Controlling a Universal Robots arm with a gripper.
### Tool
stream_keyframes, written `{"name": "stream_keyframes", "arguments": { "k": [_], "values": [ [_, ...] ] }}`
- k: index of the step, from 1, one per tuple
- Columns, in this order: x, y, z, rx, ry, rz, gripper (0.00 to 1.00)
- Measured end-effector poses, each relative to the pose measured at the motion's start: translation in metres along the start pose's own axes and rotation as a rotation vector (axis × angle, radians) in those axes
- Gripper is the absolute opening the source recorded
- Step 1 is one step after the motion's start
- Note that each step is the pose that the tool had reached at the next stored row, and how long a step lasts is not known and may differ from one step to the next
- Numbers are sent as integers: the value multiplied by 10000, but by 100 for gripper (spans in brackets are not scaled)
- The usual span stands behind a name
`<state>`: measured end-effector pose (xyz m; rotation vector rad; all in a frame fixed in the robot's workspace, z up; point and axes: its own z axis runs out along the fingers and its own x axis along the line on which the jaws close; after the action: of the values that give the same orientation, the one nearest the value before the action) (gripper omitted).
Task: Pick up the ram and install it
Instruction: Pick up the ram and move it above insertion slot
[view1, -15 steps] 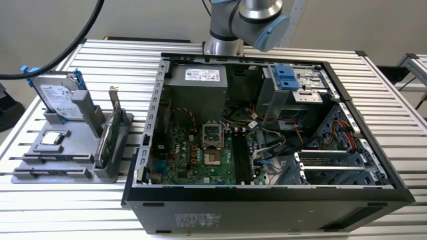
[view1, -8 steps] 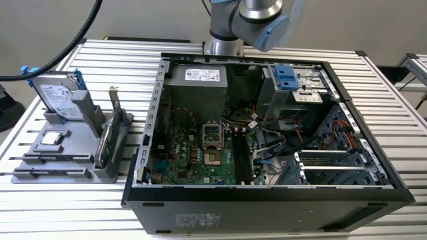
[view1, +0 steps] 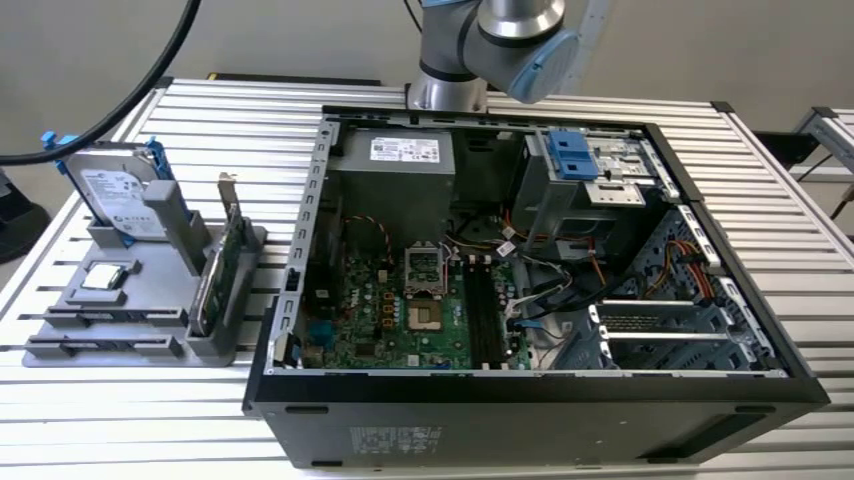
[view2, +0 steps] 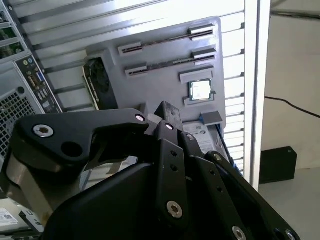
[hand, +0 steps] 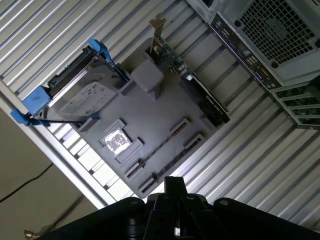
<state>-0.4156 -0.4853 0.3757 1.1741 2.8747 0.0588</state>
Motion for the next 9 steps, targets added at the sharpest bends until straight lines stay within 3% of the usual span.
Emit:
{"name": "stream_keyframes", "arguments": {
  "k": [9],
  "values": [
    [0, 0, 1, 4, -15, 303, 0]
  ]
}}
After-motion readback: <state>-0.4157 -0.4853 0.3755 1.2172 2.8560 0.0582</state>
